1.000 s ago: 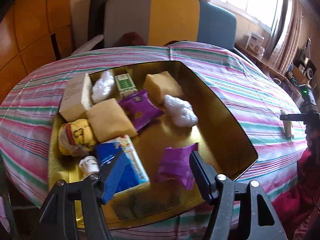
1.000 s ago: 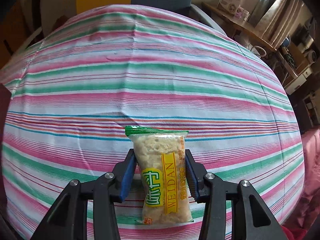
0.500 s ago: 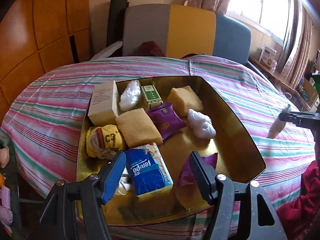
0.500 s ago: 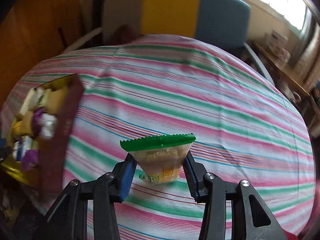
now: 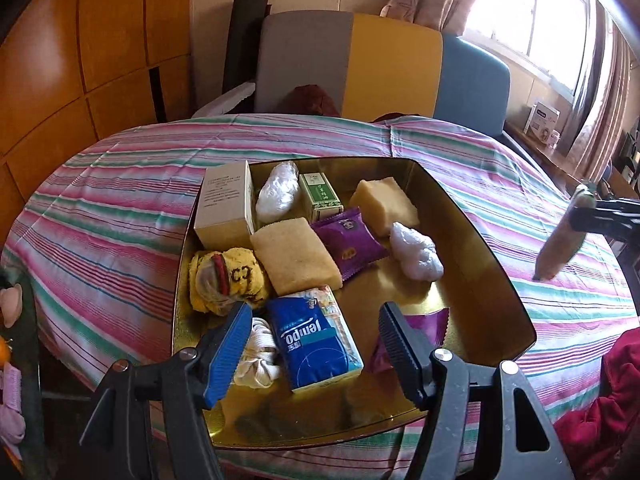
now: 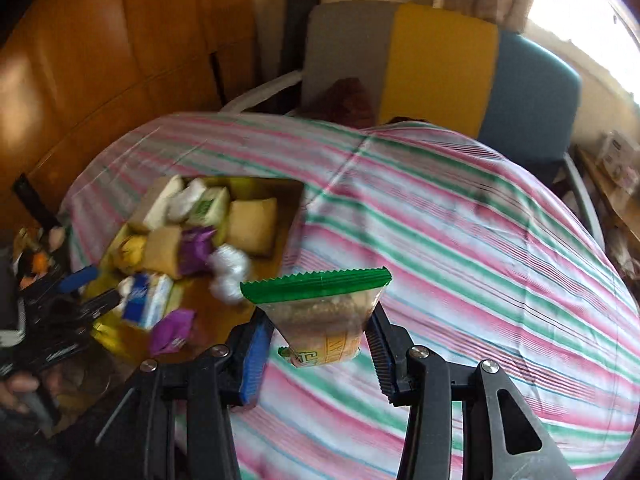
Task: Organize objects
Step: 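Carry the WEIDAN snack bag into the gold tray with the right gripper and release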
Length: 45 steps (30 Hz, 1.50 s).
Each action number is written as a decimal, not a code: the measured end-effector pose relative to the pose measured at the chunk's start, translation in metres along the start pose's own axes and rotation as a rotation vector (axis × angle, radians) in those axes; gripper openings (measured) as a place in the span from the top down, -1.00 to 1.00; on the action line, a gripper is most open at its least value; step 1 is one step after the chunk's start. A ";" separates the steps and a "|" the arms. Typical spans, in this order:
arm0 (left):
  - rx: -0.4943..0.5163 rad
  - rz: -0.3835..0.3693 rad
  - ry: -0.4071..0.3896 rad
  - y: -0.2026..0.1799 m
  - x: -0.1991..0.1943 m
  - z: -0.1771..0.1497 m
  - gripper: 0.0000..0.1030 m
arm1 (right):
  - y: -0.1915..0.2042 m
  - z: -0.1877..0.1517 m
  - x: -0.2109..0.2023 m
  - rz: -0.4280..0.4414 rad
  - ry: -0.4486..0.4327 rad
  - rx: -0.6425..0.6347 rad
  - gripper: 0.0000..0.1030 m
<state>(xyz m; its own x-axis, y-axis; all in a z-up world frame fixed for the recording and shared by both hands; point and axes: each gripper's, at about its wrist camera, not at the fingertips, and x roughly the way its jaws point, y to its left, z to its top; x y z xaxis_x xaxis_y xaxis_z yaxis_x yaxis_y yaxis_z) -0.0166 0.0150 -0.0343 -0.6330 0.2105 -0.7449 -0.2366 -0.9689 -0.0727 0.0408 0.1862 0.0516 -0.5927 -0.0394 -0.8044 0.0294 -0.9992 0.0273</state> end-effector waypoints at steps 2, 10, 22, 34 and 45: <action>-0.003 0.002 0.001 0.001 0.001 -0.001 -0.29 | 0.012 0.000 -0.002 0.012 0.022 -0.043 0.10; -0.016 0.036 -0.010 0.007 0.000 0.000 -0.29 | 0.065 0.002 0.026 0.058 0.155 -0.189 0.10; -0.079 0.109 -0.015 0.036 0.000 -0.003 -0.30 | 0.103 0.014 0.136 0.152 0.304 -0.124 0.04; -0.111 0.181 -0.084 0.032 -0.018 0.007 -0.50 | 0.088 -0.008 0.093 0.139 0.072 0.005 -0.57; -0.080 0.212 -0.131 0.023 -0.040 0.003 -0.30 | 0.093 -0.037 0.049 -0.021 -0.160 0.072 -0.85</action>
<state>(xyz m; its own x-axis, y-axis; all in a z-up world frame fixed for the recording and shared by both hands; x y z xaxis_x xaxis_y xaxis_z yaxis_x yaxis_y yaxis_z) 0.0007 -0.0149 -0.0043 -0.7535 0.0115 -0.6573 -0.0325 -0.9993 0.0197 0.0443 0.0912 -0.0071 -0.7136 -0.0139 -0.7004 -0.0380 -0.9976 0.0585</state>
